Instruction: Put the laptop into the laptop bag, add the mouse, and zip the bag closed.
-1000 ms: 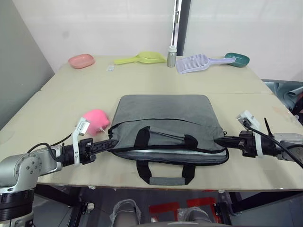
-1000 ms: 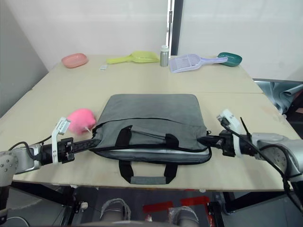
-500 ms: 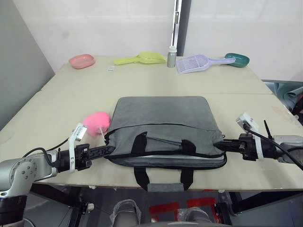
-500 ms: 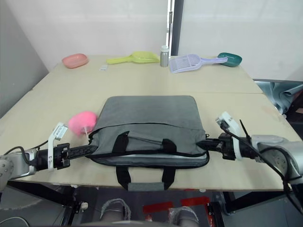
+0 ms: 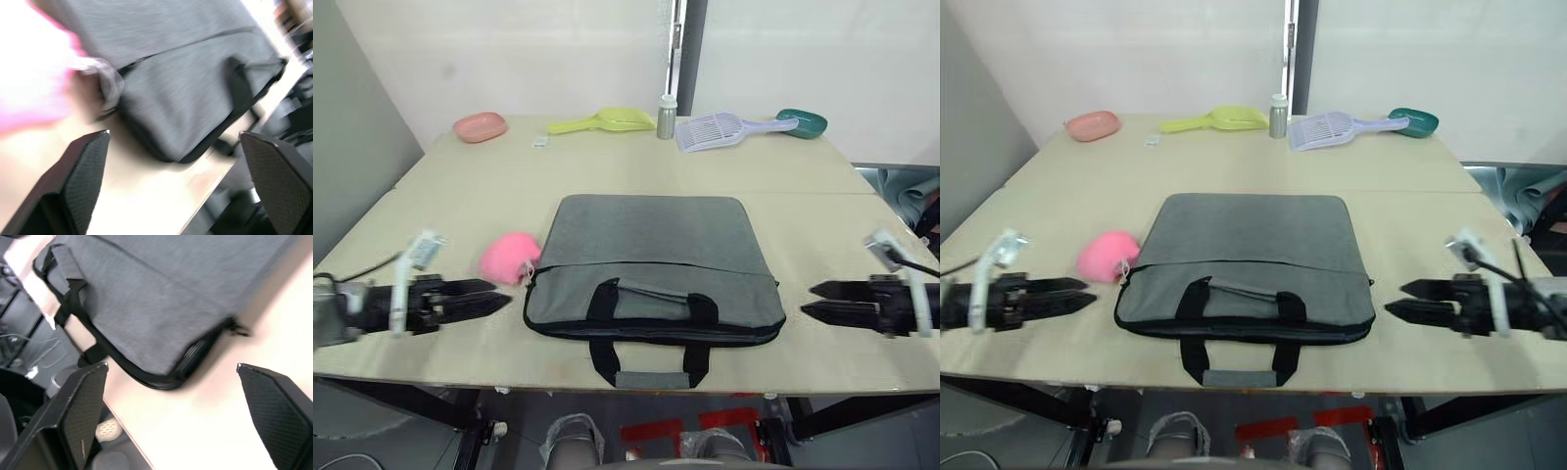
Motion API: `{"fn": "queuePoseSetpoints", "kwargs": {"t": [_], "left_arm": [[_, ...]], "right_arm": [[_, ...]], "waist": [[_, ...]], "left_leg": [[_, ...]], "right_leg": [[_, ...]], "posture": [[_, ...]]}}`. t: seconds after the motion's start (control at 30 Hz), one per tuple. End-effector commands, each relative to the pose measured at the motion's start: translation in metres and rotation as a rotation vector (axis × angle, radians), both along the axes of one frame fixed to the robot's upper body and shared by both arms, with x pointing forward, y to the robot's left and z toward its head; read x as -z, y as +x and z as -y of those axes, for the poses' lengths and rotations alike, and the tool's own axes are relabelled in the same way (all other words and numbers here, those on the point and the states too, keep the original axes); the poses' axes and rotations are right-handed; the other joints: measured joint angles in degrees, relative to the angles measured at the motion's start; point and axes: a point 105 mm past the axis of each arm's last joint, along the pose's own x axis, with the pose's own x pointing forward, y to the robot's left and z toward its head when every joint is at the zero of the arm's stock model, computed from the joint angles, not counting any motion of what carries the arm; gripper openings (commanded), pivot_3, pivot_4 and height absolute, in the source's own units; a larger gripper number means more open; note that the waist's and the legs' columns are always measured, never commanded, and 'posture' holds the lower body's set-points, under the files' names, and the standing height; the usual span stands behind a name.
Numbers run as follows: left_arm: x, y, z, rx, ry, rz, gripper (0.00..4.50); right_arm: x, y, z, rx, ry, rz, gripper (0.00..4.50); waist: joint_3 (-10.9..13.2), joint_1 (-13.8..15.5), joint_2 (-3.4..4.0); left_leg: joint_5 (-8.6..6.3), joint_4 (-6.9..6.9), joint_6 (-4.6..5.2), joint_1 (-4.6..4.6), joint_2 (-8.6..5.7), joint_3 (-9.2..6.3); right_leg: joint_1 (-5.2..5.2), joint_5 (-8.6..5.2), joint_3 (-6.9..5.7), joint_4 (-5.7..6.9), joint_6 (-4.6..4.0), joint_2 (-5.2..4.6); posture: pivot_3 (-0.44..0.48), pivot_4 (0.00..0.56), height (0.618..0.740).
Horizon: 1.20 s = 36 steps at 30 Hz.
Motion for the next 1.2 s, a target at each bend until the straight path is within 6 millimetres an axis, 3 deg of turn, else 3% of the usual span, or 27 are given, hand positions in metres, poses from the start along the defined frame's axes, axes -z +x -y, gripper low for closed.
{"fn": "queuePoseSetpoints", "kwargs": {"t": [0.03,0.13,0.23,0.47,0.6,0.73,0.83,0.93,0.97,1.1,1.2], "left_arm": [[-0.052,0.007,0.006,0.087,0.019,0.232,4.5],[-0.086,0.019,0.028,0.168,0.055,0.38,4.5],[-0.101,0.017,0.05,0.289,0.093,0.444,4.5],[-0.112,0.002,0.079,0.565,0.093,0.517,4.5],[-0.104,-0.012,0.091,0.696,0.079,0.485,4.5],[-0.086,-0.019,0.092,0.736,0.075,0.431,4.5],[-0.059,-0.021,0.082,0.721,0.134,0.365,4.5],[-0.044,-0.022,0.074,0.686,0.152,0.338,4.5],[-0.043,-0.022,0.073,0.672,0.144,0.337,4.5],[-0.036,-0.022,0.063,0.588,0.131,0.328,4.5],[-0.03,-0.023,0.054,0.524,0.134,0.325,4.5]], "right_arm": [[-0.041,0.004,0.003,-0.021,-0.023,0.174,4.47],[-0.072,0.001,-0.016,-0.09,0.021,0.313,4.47],[-0.093,-0.006,-0.038,-0.164,0.06,0.429,4.47],[-0.099,-0.019,-0.077,-0.265,0.095,0.483,4.47],[-0.094,-0.02,-0.092,-0.296,0.111,0.456,4.47],[-0.075,-0.016,-0.116,-0.338,0.069,0.384,4.47],[-0.056,-0.001,-0.132,-0.328,0.038,0.326,4.47],[-0.05,0.015,-0.149,-0.315,0.058,0.304,4.47],[-0.05,0.021,-0.154,-0.307,0.065,0.298,3.89],[-0.043,0.033,-0.183,-0.366,0.066,0.282,2.65],[-0.023,0.037,-0.203,-0.435,0.012,0.26,1.6]], "waist": [[0.0,0.32,0.0],[0.0,0.55,0.0],[-0.01,0.56,0.01],[-0.02,0.37,0.01],[-0.03,0.52,0.01],[-0.04,0.27,0.04],[-0.06,-0.44,0.05],[-0.06,-0.42,0.04],[-0.06,-0.33,0.04],[-0.06,-0.12,0.04],[-0.06,-0.13,0.03]], "left_leg": [[0.0,0.03,0.01,0.01,-0.01,0.01],[0.01,0.13,0.02,0.07,0.0,0.03],[0.02,0.21,0.04,0.07,0.0,0.07],[0.03,0.18,0.06,0.03,0.01,0.25],[0.02,0.19,0.05,0.05,0.0,0.34],[0.01,0.19,0.03,0.1,0.0,0.37],[0.01,0.16,0.02,0.13,0.01,0.46],[0.01,0.15,0.0,0.07,0.03,0.46],[0.01,0.15,-0.01,0.07,0.03,0.47],[0.0,0.12,-0.04,0.02,0.01,0.46],[0.01,0.05,-0.09,0.02,0.03,0.44]], "right_leg": [[0.0,0.0,0.01,0.04,-0.01,-0.01],[0.02,0.02,0.04,0.2,-0.04,-0.01],[-0.06,0.02,0.11,0.4,-0.05,-0.02],[-0.28,0.02,0.29,0.44,-0.06,0.01],[-0.3,0.02,0.39,0.45,-0.06,0.0],[-0.33,0.02,0.44,0.54,-0.05,0.01],[-0.36,0.02,0.52,0.55,-0.04,0.02],[-0.45,0.02,0.52,0.54,-0.04,0.05],[-0.46,0.02,0.52,0.55,-0.04,0.05],[-0.51,0.02,0.5,0.56,-0.04,0.05],[-0.52,0.02,0.47,0.54,-0.04,0.07]], "posture": [[0.0,0.15,0.74],[0.0,0.15,0.74],[0.0,0.15,0.74],[0.0,0.15,0.74],[0.0,0.15,0.74],[0.0,0.15,0.74],[0.0,0.15,0.74],[0.0,0.15,0.74],[0.0,0.15,0.74],[0.0,0.15,0.74],[0.0,0.15,0.74]]}}
